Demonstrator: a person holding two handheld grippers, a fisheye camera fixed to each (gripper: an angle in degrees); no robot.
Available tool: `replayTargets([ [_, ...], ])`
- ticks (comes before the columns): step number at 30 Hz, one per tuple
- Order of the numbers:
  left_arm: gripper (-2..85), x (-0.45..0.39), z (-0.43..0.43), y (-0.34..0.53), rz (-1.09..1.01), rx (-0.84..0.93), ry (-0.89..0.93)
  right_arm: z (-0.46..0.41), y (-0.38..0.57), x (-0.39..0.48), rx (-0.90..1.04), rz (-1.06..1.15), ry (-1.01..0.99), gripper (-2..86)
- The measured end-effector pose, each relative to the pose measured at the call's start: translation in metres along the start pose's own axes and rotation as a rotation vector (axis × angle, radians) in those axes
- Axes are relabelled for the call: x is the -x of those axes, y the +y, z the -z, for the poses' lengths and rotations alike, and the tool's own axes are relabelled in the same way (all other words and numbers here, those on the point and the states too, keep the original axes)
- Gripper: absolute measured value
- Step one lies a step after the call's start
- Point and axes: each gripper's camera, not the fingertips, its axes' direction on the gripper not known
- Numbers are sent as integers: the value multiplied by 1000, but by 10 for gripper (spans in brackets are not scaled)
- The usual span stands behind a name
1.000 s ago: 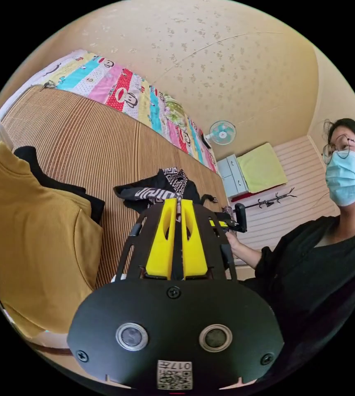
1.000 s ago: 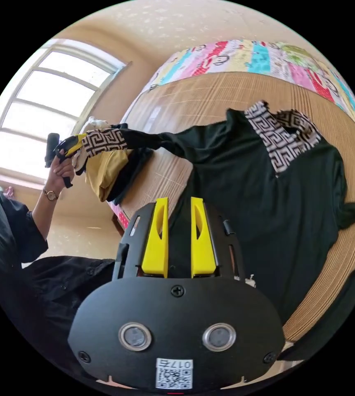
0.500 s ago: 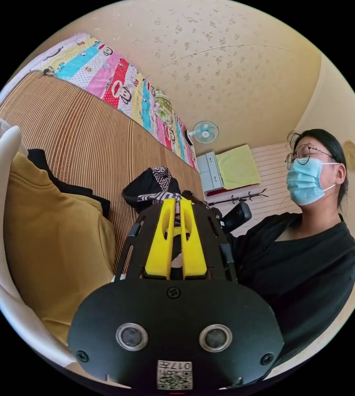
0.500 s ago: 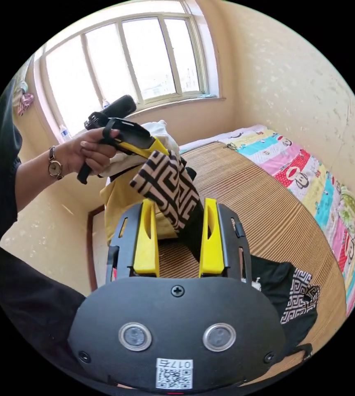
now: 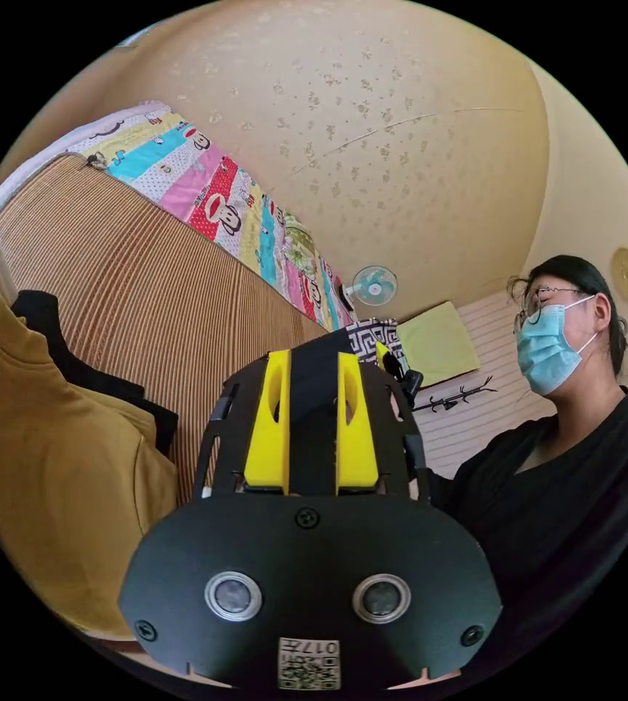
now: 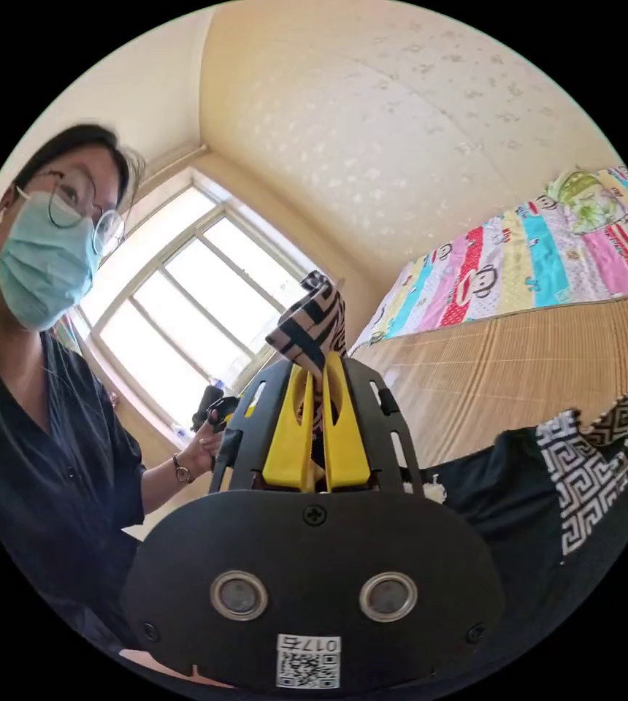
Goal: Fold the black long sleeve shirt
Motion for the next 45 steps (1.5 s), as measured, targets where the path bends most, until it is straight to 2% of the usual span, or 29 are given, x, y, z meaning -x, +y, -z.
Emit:
replayTargets([
  [5, 103, 6, -115, 11, -4, 131, 4, 111, 55, -118, -28, -123, 261, 30],
  [9, 122, 31, -192, 12, 33, 159, -147, 161, 113, -196, -33, -359, 368, 18],
  [14, 128, 49, -250, 4, 64, 172, -325, 169, 126, -197, -53, -379, 371, 10],
  [19, 133, 60, -293, -1, 124, 173, -465, 175, 117, -185, -135, -292, 302, 19],
  [23, 77, 63, -316, -7, 106, 182, -483, 169, 129, -213, -57, -453, 387, 51],
  [25, 20, 61, -323, -13, 83, 187, -522, 174, 134, -216, -107, -497, 391, 51],
  [30, 17, 63, -324, -19, 75, 163, -601, 167, 124, -201, -28, -550, 498, 44],
  [34, 63, 66, -315, -14, 104, 99, -544, 184, 115, -179, -75, -569, 508, 60],
  [38, 87, 57, -303, -8, 107, 64, -558, 239, 94, -166, -184, -653, 753, 71],
  [45, 86, 34, -306, 10, 47, 68, -568, 326, 34, -222, -305, -842, 1112, 89],
])
